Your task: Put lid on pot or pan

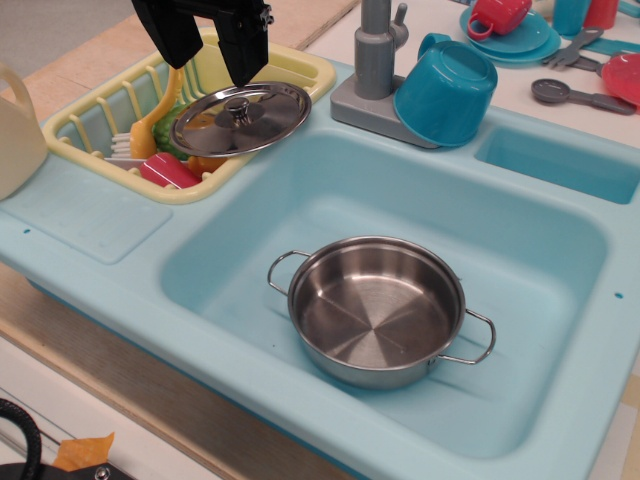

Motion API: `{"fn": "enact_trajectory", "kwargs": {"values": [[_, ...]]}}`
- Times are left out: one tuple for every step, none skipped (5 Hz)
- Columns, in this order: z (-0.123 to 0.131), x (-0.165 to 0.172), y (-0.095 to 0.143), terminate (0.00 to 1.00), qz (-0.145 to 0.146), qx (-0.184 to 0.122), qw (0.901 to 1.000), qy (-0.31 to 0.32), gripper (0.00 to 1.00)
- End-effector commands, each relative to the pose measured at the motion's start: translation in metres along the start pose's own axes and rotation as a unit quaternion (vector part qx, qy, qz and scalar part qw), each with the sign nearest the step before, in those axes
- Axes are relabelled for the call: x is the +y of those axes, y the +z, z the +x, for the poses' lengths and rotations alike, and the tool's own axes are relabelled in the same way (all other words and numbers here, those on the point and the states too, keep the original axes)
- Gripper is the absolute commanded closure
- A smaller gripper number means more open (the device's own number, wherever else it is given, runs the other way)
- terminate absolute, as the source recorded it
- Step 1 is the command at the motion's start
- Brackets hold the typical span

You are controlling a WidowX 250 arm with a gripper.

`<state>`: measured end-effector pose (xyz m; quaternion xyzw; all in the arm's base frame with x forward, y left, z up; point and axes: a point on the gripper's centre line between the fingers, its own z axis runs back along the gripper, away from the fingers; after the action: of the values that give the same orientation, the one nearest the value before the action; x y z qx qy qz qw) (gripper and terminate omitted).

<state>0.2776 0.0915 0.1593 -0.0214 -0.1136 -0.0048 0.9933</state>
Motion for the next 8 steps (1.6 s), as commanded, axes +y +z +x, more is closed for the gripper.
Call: {"fn": "enact_trajectory", "kwargs": {"values": [[0.0,0.0,0.0,0.0,0.0,0.0,1.0,0.0,0.0],[0.004,0.004,-0.005,0.0,-0.007,0.001,1.0,-0.007,0.0],[0.009,0.006,-0.011,0.0,-0.019,0.009,0.9998,-0.007,0.0],[0.013,0.009,-0.018,0.0,-0.029,0.019,0.9994,-0.008,0.0],[0.014,0.012,-0.022,0.0,-0.037,0.024,0.999,-0.008,0.0],[0.013,0.013,-0.027,0.0,-0.044,0.027,0.9986,-0.004,0.0],[0.013,0.014,-0.032,0.0,-0.051,0.028,0.9983,-0.003,0.0],[0.011,0.015,-0.035,0.0,-0.057,0.032,0.9978,0.004,0.0]]}}
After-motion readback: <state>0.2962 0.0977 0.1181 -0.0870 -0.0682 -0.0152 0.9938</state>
